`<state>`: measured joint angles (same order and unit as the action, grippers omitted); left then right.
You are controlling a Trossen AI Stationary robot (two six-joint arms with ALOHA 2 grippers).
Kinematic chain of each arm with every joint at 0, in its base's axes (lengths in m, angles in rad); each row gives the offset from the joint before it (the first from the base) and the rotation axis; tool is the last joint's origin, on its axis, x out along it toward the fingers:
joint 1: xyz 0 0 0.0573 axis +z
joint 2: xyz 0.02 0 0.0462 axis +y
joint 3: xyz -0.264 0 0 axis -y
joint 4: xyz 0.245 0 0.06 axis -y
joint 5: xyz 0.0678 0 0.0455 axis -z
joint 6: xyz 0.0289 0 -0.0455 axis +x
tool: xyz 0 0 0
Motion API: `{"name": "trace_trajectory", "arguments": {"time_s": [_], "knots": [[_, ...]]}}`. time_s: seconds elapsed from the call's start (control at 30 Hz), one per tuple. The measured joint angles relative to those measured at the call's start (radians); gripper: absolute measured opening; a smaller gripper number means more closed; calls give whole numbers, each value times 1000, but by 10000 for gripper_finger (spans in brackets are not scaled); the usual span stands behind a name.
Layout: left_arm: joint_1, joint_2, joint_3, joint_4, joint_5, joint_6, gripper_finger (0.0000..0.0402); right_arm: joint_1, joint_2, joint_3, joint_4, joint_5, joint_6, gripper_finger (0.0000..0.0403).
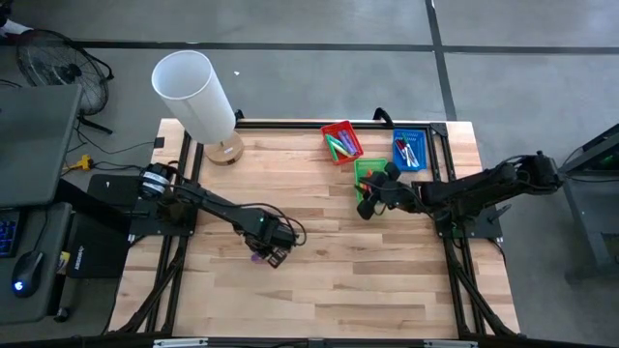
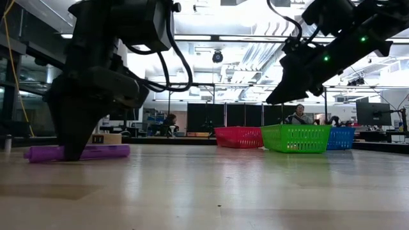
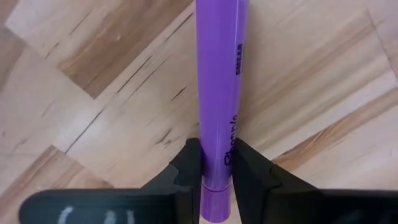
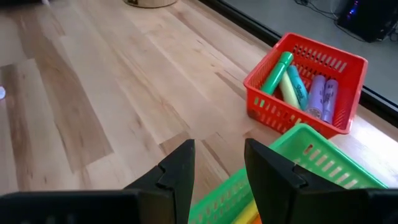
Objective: Pick & Place Markers
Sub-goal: Put the purple highlighter in the red bin
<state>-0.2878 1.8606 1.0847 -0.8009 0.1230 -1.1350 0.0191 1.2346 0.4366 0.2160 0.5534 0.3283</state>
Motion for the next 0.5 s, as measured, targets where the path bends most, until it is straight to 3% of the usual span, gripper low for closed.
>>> {"name": "trace_trajectory", "arguments": {"time_s": [0.3,0.5], "knots": [[32,0,-1,4,-33,154,56,67,0,0,97,-17,-79,129],[36,8,64,-34,-132,321,56,112,0,0,167,-18,-157,129]]}}
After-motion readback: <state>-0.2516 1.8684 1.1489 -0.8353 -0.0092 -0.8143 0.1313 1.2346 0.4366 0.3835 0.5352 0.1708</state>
